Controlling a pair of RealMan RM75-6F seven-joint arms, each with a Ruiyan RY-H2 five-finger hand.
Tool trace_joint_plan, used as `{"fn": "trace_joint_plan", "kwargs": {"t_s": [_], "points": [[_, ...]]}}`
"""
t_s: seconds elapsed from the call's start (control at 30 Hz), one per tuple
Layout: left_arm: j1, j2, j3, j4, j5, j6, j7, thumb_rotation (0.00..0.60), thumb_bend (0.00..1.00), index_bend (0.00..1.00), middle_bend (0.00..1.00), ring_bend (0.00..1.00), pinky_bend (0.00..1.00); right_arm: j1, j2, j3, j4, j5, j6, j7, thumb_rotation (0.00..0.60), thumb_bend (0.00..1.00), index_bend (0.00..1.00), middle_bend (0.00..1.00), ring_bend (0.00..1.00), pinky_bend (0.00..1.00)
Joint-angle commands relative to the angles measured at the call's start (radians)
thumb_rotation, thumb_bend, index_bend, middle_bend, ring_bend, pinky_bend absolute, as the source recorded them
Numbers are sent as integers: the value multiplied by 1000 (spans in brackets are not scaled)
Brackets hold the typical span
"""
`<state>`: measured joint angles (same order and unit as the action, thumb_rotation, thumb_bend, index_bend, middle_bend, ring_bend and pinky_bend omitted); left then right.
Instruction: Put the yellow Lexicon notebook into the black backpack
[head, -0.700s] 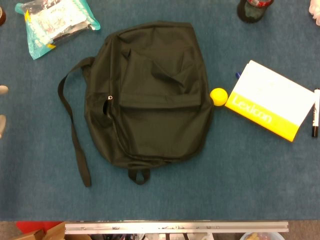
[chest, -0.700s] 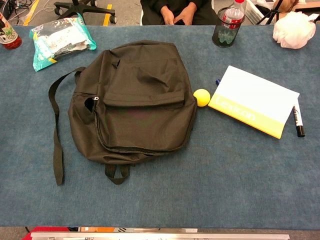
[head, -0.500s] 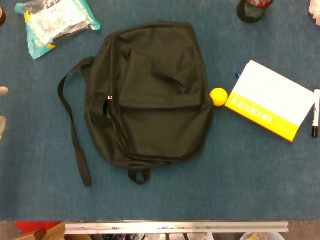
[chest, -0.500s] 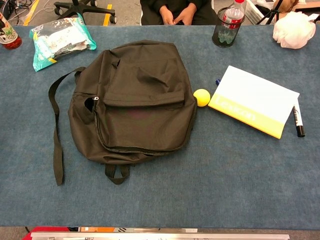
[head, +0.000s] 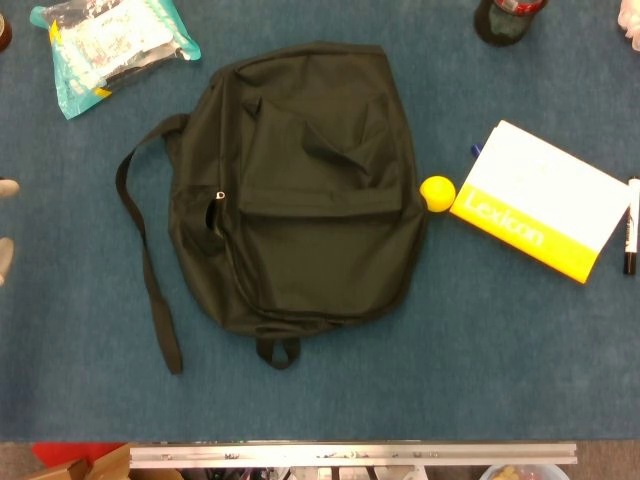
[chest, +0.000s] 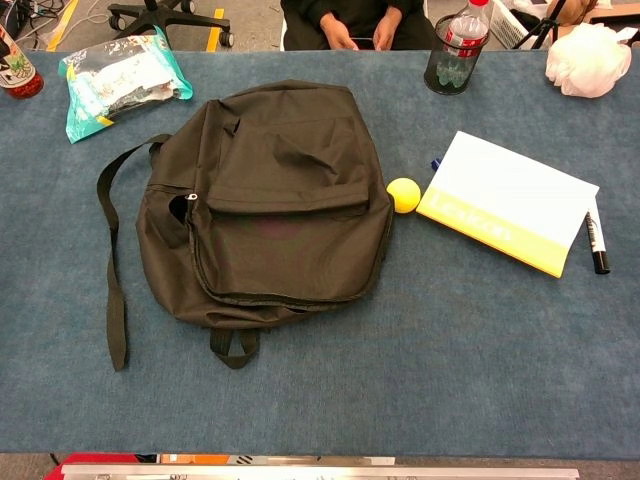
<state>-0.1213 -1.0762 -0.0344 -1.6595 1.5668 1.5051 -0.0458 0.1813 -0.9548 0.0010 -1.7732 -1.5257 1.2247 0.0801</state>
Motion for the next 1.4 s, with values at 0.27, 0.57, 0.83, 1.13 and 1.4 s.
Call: {"fn": "trace_joint_plan", "kwargs": {"t_s": [0.27, 0.57, 0.83, 1.13, 1.4], "points": [[6, -2, 13, 7, 16, 5, -13, 600, 358, 279, 276, 229, 272, 58, -149, -10, -31, 36, -90, -268, 600, 116, 156, 212, 80, 163], [15, 0, 21, 12, 23, 14, -38, 600, 357, 279, 276, 229, 272, 71, -263, -13, 2, 107, -110, -422, 600, 116, 117, 144, 4, 99], [15, -2, 26, 18, 32, 12, -51, 600, 357, 279, 276, 229, 272, 89, -371, -6, 82, 170, -126, -508, 600, 115, 80, 120, 0, 84], [14, -6, 30, 30, 32, 5, -72, 600, 357, 279, 276, 229, 272, 112, -468, 12, 207, 223, -138, -541, 600, 115, 71, 113, 0, 84], [14, -5, 32, 36, 37, 5, -87, 600, 357, 279, 276, 229, 272, 122, -530, 13, 293, 228, -130, -555, 600, 115, 71, 107, 0, 84]]}}
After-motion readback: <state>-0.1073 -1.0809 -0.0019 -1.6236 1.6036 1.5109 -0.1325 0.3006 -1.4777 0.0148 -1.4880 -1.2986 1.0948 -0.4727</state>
